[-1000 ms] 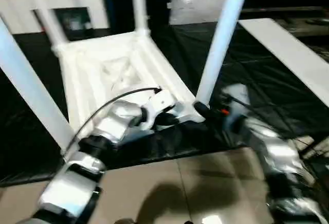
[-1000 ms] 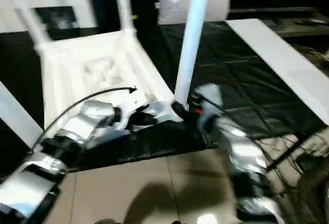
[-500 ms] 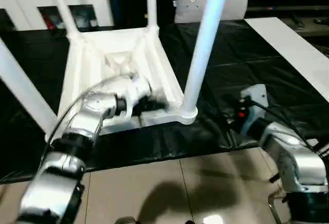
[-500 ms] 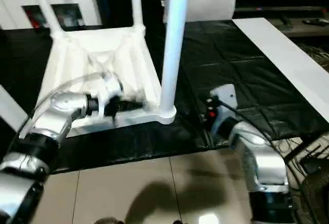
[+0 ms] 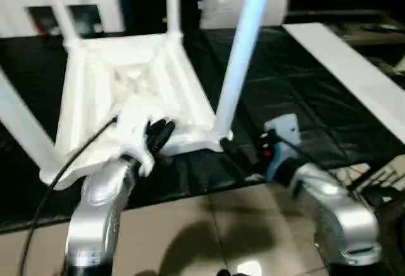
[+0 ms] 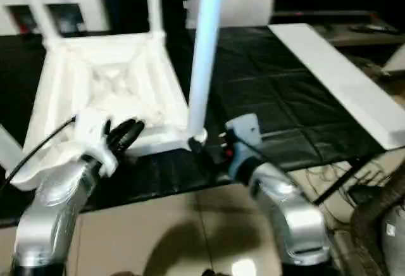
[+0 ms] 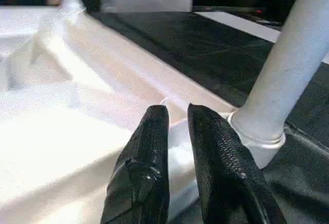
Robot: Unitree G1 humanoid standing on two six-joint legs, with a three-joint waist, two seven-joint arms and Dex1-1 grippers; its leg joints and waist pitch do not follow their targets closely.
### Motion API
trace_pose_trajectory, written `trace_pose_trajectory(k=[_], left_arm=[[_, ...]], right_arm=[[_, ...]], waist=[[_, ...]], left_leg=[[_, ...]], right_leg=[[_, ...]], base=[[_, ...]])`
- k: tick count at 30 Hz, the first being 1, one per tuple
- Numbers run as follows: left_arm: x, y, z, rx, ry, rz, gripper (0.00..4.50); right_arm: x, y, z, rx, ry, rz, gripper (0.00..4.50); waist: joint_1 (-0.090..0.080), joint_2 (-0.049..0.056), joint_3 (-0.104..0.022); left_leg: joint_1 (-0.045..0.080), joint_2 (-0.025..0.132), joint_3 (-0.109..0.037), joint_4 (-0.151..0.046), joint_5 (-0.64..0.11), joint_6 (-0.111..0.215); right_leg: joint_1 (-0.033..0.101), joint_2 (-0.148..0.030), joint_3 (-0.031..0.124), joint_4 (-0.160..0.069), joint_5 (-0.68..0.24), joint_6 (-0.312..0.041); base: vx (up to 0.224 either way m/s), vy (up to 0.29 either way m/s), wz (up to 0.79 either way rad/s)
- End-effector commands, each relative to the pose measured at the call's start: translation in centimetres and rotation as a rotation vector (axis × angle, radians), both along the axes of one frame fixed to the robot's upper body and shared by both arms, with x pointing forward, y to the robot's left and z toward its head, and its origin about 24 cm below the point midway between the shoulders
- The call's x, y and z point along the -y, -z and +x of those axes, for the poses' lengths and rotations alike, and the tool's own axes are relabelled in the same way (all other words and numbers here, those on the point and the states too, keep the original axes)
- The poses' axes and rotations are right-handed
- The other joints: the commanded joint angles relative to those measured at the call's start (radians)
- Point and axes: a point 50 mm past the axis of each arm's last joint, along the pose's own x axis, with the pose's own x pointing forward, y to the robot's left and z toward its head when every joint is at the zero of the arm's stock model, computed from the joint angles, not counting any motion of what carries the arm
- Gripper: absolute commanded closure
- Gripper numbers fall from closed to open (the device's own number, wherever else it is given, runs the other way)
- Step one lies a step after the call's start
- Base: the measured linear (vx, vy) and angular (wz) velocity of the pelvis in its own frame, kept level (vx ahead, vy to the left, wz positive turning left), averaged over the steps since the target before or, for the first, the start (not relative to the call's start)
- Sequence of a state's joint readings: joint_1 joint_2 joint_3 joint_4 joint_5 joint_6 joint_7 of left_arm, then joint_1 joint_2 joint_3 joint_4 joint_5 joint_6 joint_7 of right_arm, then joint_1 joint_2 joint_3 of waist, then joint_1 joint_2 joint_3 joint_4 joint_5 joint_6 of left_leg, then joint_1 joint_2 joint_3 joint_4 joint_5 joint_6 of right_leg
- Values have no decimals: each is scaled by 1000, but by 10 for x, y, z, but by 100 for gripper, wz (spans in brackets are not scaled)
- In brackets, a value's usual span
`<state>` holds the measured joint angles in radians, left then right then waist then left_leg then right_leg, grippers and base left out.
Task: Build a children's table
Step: Flip table
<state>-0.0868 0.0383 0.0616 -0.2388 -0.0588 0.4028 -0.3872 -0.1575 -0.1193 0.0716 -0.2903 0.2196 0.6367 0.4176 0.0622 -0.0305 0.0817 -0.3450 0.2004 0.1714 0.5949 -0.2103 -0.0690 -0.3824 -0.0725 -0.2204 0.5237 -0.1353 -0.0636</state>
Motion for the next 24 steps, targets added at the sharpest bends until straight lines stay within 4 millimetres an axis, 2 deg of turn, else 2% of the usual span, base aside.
trace_pose_trajectory(k=[1, 2, 3, 4, 5, 6, 7, 8, 9, 10, 11, 12, 13, 14, 15, 16, 17, 18, 19, 20, 21, 22, 23, 24], left_arm=[[1, -5, -2, -3, -43, -7, 365], [0, -4, -3, -19, -58, -14, 365], [-1, -5, -4, -14, -64, 11, 365], [-1, -5, -4, -14, -64, 11, 365], [-3, -6, -4, -11, -74, 26, 365], [-5, -6, -6, -20, -85, 23, 365], [-5, -5, -7, -31, -94, 21, 365], [-6, -3, -11, -59, -108, 21, 365], [-7, -2, -12, -68, -111, 28, 335], [-7, -3, -14, -72, -109, 8, 330], [-7, -3, -14, -72, -109, 8, 327], [-7, -5, -14, -52, -103, -6, 327], [-8, -6, -14, -47, -106, -4, 302], [-8, -6, -15, -48, -111, 4, 291], [-10, -4, -15, -63, -122, 26, 286], [-10, -4, -15, -66, -124, 32, 286], [-10, -4, -15, -69, -122, 38, 271], [-10, -4, -15, -71, -120, 41, 257], [-12, -1, -16, -85, -130, 49, 248], [-12, -1, -16, -85, -130, 49, 243], [-14, 2, -19, -98, -139, 46, 237], [-14, 2, -20, -99, -139, 46, 237], [-15, 2, -21, -107, -141, 49, 228], [-18, 2, -21, -110, -143, 65, 209]], right_arm=[[-2, 2, 1, 22, 8, -42, 0], [-4, 4, 0, 22, 2, -68, 0], [-5, 5, 0, 27, -11, -99, 0], [-5, 5, 0, 27, -11, -99, 0], [-5, 7, 1, 38, -17, -123, 0], [-6, 9, 1, 49, -35, -145, 0], [-6, 10, 1, 59, -43, -159, 0], [-5, 11, 0, 57, -67, -160, 0], [-5, 12, -1, 50, -79, -152, 0], [-6, 16, -1, 27, -90, -139, 0], [-6, 16, -1, 27, -90, -139, 0], [-7, 18, -1, 25, -92, -157, 0], [-8, 17, -1, 54, -79, -130, 0], [-10, 16, -1, 72, -68, -106, 0], [-12, 17, -2, 55, -78, -105, 0], [-12, 18, -2, 48, -83, -109, 0], [-15, 19, -3, 41, -96, -99, 0], [-17, 19, -3, 41, -103, -91, 0], [-22, 20, -3, 64, -129, -115, 0], [-22, 20, -3, 64, -129, -115, 0], [-25, 21, -4, 71, -119, -115, 0], [-25, 21, -4, 71, -118, -113, 0], [-27, 20, -3, 77, -119, -92, 0], [-28, 20, 0, 94, -102, -96, 0]], waist=[[-9, 9, -43], [-15, 7, -35], [-5, -5, -27], [1, 23, -36], [-22, 21, -23], [-23, 25, -23], [-30, 16, -20], [-42, 7, -8], [-36, 1, -5], [-35, -4, -11], [-10, -32, 6], [11, -34, -3], [39, -24, -7], [47, -31, -30], [38, -10, -40], [32, -1, -39], [19, 4, -33], [17, 0, -33], [19, 2, -30], [23, 2, -25], [23, 5, -23], [23, 8, -22], [19, 6, -17], [17, 9, -17]], left_leg=[[18, 63, -33, -76, -313, 53], [9, 79, -43, -90, -367, 48], [-56, 57, -87, -104, -396, 51], [-53, 71, -103, -121, -417, 50], [-54, 102, -156, -150, -518, 44], [-40, 110, -173, -153, -569, 34], [-30, 116, -191, -161, -610, 31], [-21, 103, -218, -160, -640, 62], [-28, 70, -211, -140, -594, 73], [50, -3, -109, -27, -438, 54], [45, -96, -21, 100, -224, 104], [-21, -83, -27, 74, -146, 128], [-14, -57, -37, 17, -48, 122], [-9, -35, -47, -31, -13, 146], [-3, 13, -78, -43, 65, 176], [14, 48, -93, -49, 60, 195], [14, 76, -104, -47, 63, 221], [3, 72, -102, -49, 49, 225], [-5, 52, -88, -48, 10, 209], [-12, 32, -77, -50, -18, 183], [-14, 28, -75, -52, -23, 159], [-11, 33, -77, -54, -29, 150], [-8, 42, -81, -60, -55, 141], [-5, 48, -85, -63, -77, 133]], right_leg=[[44, -98, 68, -106, -553, 134], [49, -94, 75, -94, -539, 130], [99, -123, 50, -51, -516, 108], [102, -110, 56, -29, -474, 83], [84, -83, 80, 27, -343, 49], [70, -72, 93, 41, -286, 21], [60, -67, 106, 56, -257, -4], [40, -64, 142, 84, -279, -92], [39, -75, 151, 53, -334, -132], [-17, -86, 151, -68, -560, -187], [-7, -110, 157, -124, -827, -156], [72, -132, 203, -103, -821, -104], [73, -131, 210, -90, -811, 61], [74, -79, 187, -47, -563, 157], [62, -59, 157, -18, -263, 154], [48, -67, 156, -15, -196, 135], [40, -85, 164, 3, -113, 58], [51, -94, 166, 5, -103, 32], [60, -102, 168, -4, -130, -9], [71, -101, 165, -21, -212, -11], [72, -94, 161, -29, -271, -7], [69, -93, 160, -31, -289, -7], [66, -93, 158, -34, -316, -5], [63, -96, 160, -33, -326, -11]], base=[[0, 0, 0], [0, 0, 0], [0, 0, 0], [-53, 4, 18], [-40, -26, 48], [-40, -26, 48], [27, -85, 73], [53, -143, 76], [53, -143, 76], [12, -183, 71], [9, -168, 36], [9, -168, 36], [69, -113, 8], [52, -97, 13], [52, -97, 13], [23, -75, 12], [0, 0, 0], [0, 0, 0], [0, 0, 0], [0, 0, 0], [0, 0, 0], [0, 0, 0], [0, 0, 0], [0, 0, 0]])
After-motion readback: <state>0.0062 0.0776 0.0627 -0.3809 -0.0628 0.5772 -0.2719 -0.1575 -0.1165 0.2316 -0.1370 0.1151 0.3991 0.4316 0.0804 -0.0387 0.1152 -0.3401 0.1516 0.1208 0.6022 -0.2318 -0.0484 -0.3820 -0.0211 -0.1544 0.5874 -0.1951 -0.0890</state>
